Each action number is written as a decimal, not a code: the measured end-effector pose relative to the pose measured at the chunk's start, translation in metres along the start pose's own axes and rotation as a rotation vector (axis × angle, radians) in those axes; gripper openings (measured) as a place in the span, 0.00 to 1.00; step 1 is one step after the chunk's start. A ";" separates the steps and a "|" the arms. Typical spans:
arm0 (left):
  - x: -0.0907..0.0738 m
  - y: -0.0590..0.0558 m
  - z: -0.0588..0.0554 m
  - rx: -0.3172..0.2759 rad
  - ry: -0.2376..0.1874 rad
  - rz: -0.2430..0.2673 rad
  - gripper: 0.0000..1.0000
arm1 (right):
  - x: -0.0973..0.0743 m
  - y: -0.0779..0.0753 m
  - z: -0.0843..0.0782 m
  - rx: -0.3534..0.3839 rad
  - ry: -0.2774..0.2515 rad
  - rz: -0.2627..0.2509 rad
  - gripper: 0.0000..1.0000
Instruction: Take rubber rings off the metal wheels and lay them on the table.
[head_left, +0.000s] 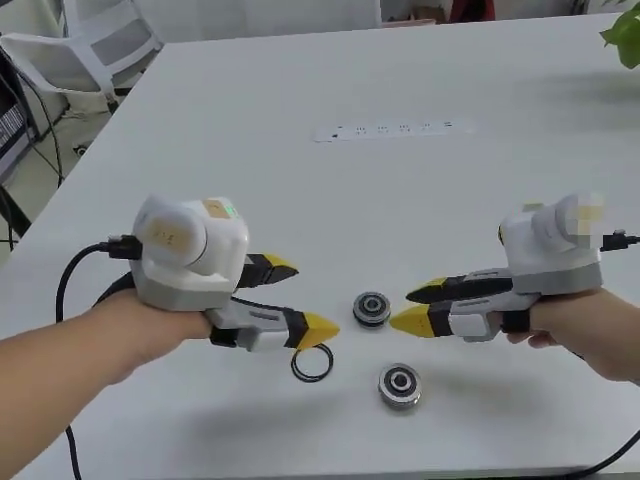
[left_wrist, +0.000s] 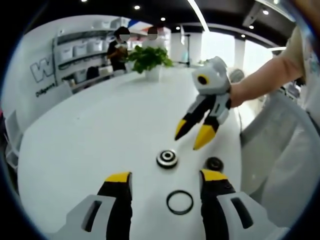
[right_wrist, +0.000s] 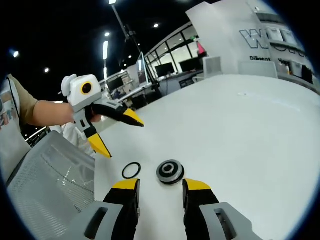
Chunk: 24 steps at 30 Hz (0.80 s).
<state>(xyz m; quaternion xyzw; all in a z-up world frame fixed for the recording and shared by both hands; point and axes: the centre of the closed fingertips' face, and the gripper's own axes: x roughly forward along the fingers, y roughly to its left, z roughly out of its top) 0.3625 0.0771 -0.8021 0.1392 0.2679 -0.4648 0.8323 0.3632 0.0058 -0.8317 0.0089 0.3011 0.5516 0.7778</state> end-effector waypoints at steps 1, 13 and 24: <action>0.001 0.000 0.000 0.000 0.001 -0.001 0.55 | 0.001 0.000 0.000 -0.003 0.002 0.000 0.32; 0.016 0.002 0.002 -0.012 -0.003 -0.012 0.49 | 0.012 -0.005 -0.007 -0.076 0.041 -0.008 0.29; 0.028 0.003 0.004 -0.002 -0.004 -0.019 0.43 | 0.020 -0.007 -0.008 -0.114 0.049 -0.011 0.29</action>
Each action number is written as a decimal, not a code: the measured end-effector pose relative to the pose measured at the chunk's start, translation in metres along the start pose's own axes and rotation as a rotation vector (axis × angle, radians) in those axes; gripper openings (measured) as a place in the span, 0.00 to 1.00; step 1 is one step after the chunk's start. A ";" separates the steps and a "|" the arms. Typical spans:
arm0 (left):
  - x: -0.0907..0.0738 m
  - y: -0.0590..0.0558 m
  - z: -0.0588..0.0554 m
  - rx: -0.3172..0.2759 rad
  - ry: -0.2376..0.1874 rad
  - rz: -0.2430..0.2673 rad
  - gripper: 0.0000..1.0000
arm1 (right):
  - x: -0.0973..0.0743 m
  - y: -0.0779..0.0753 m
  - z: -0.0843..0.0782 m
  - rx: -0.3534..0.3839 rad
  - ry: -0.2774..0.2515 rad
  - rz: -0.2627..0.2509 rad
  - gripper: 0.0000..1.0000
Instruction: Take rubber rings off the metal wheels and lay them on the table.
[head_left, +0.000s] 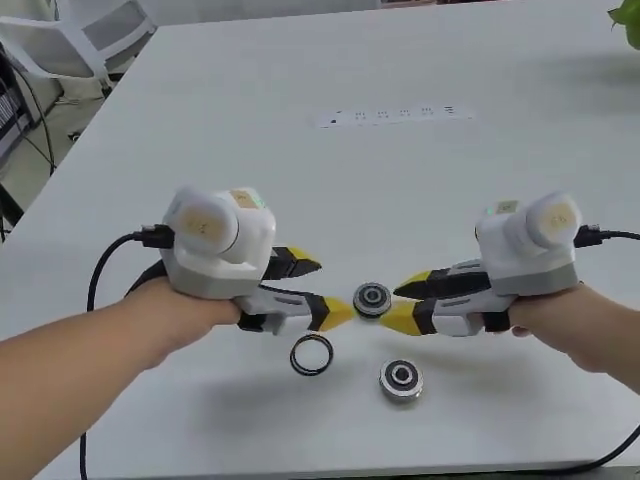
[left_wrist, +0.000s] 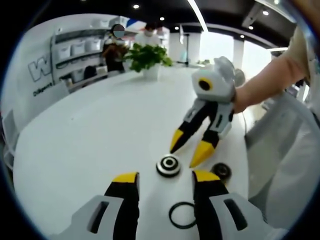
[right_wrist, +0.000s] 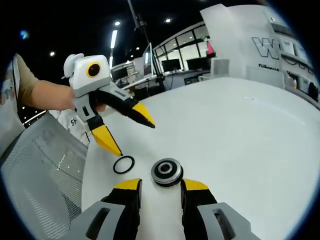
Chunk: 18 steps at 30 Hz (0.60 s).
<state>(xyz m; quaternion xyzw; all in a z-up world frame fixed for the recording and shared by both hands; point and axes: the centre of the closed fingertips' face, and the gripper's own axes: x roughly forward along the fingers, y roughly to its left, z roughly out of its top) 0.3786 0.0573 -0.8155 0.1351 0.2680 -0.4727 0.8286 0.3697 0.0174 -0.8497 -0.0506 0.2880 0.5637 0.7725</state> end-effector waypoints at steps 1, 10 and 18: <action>0.002 0.000 0.001 -0.001 -0.002 -0.002 0.42 | 0.001 0.000 0.000 -0.002 0.000 0.000 0.29; 0.017 -0.006 -0.002 0.004 0.014 -0.028 0.40 | 0.003 -0.005 -0.002 -0.014 -0.001 -0.016 0.29; 0.029 -0.007 -0.003 -0.003 0.024 -0.045 0.35 | 0.004 -0.004 -0.002 -0.029 0.000 -0.010 0.29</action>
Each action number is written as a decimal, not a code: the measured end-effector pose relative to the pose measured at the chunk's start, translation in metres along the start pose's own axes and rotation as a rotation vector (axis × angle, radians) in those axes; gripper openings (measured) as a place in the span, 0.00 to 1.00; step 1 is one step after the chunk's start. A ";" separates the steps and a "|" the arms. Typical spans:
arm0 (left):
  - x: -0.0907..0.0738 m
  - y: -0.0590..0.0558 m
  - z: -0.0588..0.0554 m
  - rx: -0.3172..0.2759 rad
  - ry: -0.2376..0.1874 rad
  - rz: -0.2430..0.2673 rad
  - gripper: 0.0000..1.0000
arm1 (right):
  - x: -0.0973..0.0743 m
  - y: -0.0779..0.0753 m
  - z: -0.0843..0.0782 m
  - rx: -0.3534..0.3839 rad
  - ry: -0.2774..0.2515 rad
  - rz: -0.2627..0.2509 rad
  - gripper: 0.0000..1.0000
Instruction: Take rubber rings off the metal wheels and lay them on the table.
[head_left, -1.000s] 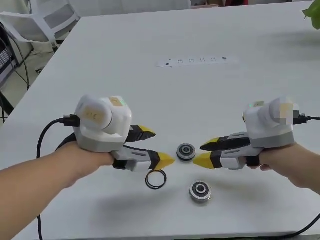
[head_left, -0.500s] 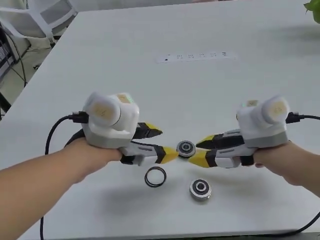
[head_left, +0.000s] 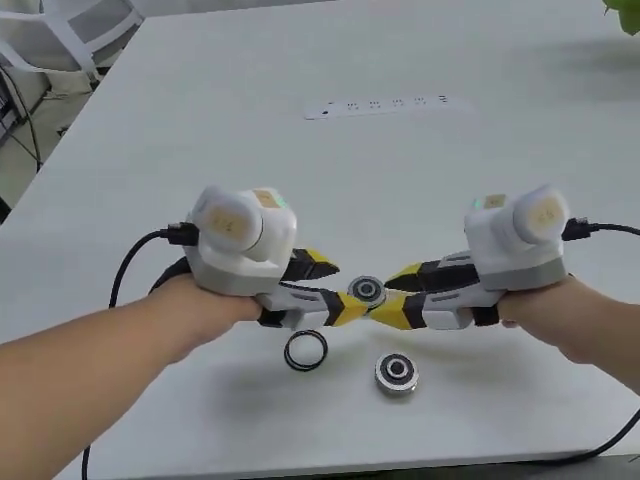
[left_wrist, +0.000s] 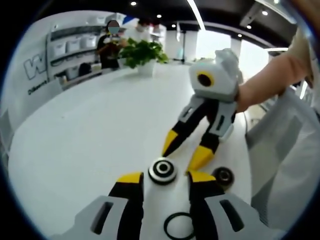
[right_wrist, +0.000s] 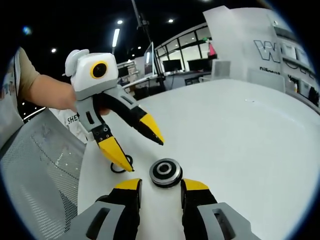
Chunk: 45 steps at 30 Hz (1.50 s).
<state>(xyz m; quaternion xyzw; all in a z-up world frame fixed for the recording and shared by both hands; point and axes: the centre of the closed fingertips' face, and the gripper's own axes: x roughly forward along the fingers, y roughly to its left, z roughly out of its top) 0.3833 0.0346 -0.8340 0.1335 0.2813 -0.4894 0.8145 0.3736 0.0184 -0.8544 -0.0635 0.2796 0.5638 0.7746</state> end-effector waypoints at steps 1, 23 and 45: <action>0.002 0.000 -0.001 0.005 0.006 -0.002 0.35 | 0.000 0.000 -0.001 -0.005 0.003 0.001 0.29; 0.022 -0.003 -0.001 0.038 0.040 -0.015 0.20 | -0.003 -0.005 -0.003 -0.004 -0.004 -0.003 0.30; 0.024 -0.001 -0.002 0.107 0.047 0.043 0.14 | 0.008 -0.006 0.002 -0.022 -0.012 -0.018 0.30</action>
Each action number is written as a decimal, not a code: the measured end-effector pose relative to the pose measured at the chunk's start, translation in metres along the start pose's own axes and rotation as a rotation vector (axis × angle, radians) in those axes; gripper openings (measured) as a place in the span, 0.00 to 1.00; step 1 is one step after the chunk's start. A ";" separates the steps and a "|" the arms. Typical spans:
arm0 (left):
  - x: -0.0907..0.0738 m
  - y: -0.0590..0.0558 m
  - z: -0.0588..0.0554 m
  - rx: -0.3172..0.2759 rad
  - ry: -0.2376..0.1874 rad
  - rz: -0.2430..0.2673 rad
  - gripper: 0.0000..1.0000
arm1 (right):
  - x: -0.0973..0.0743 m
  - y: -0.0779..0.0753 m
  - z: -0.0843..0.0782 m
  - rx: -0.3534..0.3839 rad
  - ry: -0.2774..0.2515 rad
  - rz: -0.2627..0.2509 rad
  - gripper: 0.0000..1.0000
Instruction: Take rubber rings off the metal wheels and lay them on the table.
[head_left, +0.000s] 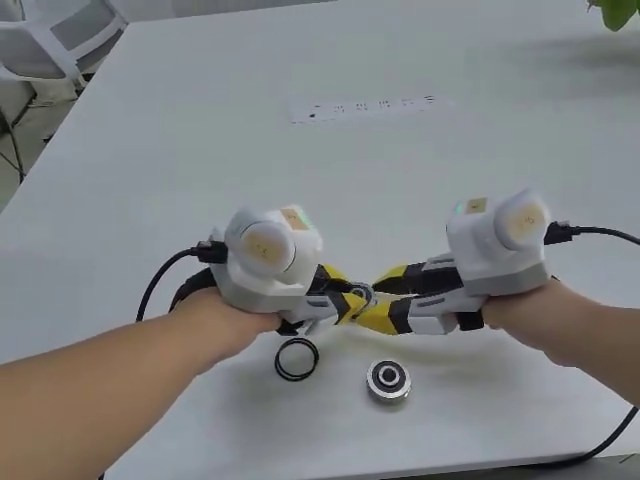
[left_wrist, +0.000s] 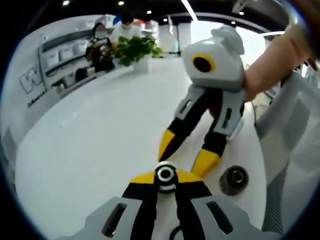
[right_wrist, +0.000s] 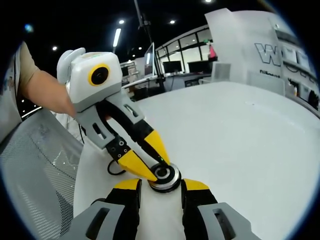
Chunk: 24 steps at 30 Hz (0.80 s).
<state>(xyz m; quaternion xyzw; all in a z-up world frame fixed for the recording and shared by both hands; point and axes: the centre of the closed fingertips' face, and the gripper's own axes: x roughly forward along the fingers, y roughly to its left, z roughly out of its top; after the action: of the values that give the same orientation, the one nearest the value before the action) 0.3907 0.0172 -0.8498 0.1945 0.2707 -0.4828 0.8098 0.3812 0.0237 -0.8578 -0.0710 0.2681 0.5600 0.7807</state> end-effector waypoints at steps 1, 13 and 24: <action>0.000 0.000 0.000 -0.001 0.000 0.001 0.14 | 0.001 0.000 0.001 0.000 -0.003 -0.003 0.30; -0.001 0.000 0.000 -0.022 -0.006 0.030 0.13 | 0.006 -0.003 -0.003 -0.057 0.013 -0.030 0.28; 0.000 -0.001 0.000 -0.020 -0.005 0.031 0.13 | 0.003 -0.003 -0.004 -0.078 0.013 -0.034 0.25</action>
<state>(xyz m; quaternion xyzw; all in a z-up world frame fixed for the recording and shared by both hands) 0.3899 0.0169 -0.8493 0.1893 0.2704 -0.4680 0.8198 0.3832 0.0235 -0.8631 -0.1098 0.2500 0.5564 0.7848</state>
